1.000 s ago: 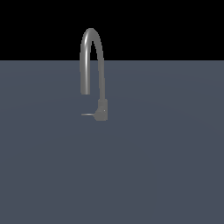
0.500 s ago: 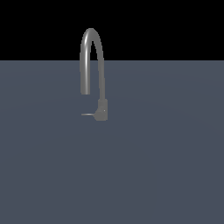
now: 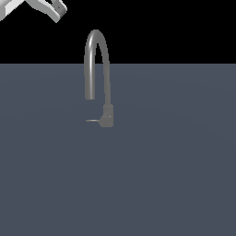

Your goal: Turn on the faucet by rotating a designated handle.

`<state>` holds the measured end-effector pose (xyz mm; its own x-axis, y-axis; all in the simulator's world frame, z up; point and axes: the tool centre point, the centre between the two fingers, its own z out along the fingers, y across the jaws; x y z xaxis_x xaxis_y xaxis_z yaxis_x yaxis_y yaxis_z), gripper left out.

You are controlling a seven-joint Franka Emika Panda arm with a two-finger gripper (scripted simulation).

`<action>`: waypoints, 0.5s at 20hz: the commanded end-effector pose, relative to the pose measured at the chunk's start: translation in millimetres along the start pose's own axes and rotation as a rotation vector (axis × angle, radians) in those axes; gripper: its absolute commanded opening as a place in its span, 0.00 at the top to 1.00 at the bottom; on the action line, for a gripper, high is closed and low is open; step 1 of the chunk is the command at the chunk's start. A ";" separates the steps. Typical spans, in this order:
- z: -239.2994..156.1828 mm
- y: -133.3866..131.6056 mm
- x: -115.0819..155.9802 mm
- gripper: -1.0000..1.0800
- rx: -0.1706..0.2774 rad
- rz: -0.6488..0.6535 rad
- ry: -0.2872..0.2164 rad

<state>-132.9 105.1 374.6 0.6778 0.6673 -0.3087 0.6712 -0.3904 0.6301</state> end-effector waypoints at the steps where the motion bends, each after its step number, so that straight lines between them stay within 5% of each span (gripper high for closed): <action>1: 5.4 -6.4 10.9 1.00 -0.052 -0.057 -0.001; 10: 25.8 -28.2 42.1 1.00 -0.217 -0.234 -0.007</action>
<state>-117.4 125.2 331.7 0.5363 0.7152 -0.4482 0.7267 -0.1213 0.6761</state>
